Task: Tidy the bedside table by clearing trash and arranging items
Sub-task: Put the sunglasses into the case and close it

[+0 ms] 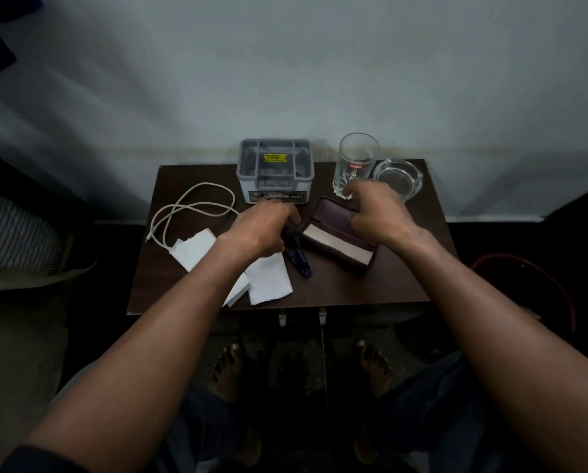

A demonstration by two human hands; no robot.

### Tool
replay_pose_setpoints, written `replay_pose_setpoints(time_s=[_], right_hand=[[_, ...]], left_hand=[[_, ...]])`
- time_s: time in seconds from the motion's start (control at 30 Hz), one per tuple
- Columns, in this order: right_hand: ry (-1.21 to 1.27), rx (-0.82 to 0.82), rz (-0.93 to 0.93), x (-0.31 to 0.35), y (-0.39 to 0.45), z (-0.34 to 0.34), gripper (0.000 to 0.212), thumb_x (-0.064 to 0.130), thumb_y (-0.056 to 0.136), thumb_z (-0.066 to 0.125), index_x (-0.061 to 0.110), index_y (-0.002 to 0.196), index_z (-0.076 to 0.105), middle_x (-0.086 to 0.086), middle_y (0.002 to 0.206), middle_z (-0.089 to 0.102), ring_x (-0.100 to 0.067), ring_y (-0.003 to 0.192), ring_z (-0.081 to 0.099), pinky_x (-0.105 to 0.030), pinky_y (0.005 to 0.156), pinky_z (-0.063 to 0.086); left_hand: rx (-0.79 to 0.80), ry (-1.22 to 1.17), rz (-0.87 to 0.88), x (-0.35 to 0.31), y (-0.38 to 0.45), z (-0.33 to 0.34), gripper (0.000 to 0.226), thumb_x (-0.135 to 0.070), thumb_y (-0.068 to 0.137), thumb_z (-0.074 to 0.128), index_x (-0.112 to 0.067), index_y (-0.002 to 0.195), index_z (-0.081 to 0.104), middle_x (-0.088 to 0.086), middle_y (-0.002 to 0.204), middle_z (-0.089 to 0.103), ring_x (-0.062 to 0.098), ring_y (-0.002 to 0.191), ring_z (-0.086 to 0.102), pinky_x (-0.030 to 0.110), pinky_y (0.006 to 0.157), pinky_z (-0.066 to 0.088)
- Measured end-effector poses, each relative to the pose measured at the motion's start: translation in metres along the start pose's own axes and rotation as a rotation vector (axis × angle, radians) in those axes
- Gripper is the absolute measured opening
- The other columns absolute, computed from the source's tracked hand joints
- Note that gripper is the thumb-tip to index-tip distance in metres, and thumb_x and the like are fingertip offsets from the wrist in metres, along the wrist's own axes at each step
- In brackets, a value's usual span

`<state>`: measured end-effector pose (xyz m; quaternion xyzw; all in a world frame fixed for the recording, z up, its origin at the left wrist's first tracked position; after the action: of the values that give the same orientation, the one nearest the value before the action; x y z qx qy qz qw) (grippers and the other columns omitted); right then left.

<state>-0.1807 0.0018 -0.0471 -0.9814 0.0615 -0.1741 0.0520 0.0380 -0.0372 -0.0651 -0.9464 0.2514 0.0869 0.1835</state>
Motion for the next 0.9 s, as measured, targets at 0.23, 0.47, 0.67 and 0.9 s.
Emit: replay_pose_setpoints(time_s=[0.23, 0.47, 0.67, 0.9], right_hand=[[0.08, -0.004, -0.154, 0.011, 0.002, 0.005, 0.029, 0.004, 0.085, 0.077, 0.02, 0.109, 0.078, -0.001, 0.112, 0.078, -0.021, 0.107, 0.072, -0.045, 0.092, 0.062], [0.408, 0.286, -0.049, 0.012, -0.003, 0.001, 0.028, 0.034, 0.107, 0.06, 0.014, 0.103, 0.079, -0.004, 0.091, 0.076, -0.015, 0.083, 0.066, -0.025, 0.07, 0.054], [0.848, 0.704, 0.207, 0.01, -0.007, -0.007, 0.043, 0.04, 0.111, 0.05, 0.005, 0.121, 0.072, -0.016, 0.114, 0.08, -0.026, 0.09, 0.077, -0.033, 0.07, 0.059], [0.527, 0.443, 0.244, -0.006, -0.004, -0.002, 0.024, 0.006, 0.104, 0.054, 0.008, 0.122, 0.069, -0.01, 0.092, 0.069, -0.021, 0.073, 0.061, -0.027, 0.053, 0.045]], left_hand=[[-0.1, -0.035, -0.012, -0.006, -0.001, -0.003, 0.026, -0.01, 0.09, 0.078, -0.036, 0.09, 0.077, -0.007, 0.103, 0.078, 0.022, 0.102, 0.074, 0.044, 0.084, 0.062], [-0.108, -0.23, -0.005, -0.005, 0.0, -0.022, 0.012, -0.026, 0.092, 0.08, -0.037, 0.094, 0.076, -0.014, 0.09, 0.074, 0.016, 0.092, 0.071, 0.042, 0.081, 0.059], [-0.274, -0.303, 0.035, -0.029, 0.002, -0.014, 0.008, -0.029, 0.097, 0.072, -0.032, 0.104, 0.073, -0.004, 0.107, 0.077, 0.023, 0.101, 0.071, 0.048, 0.087, 0.06], [-0.278, -0.441, -0.094, -0.035, 0.016, -0.003, 0.038, -0.032, 0.094, 0.079, -0.023, 0.127, 0.061, -0.003, 0.114, 0.072, 0.019, 0.106, 0.068, 0.043, 0.093, 0.058]])
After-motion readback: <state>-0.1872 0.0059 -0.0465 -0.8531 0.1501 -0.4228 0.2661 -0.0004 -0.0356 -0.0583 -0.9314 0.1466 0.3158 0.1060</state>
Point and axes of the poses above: each hand's wrist, its own y-axis towards the middle knuckle, its own z-axis out of the palm, x = y × z, the point moved 1 cm from there along y, towards the middle knuckle
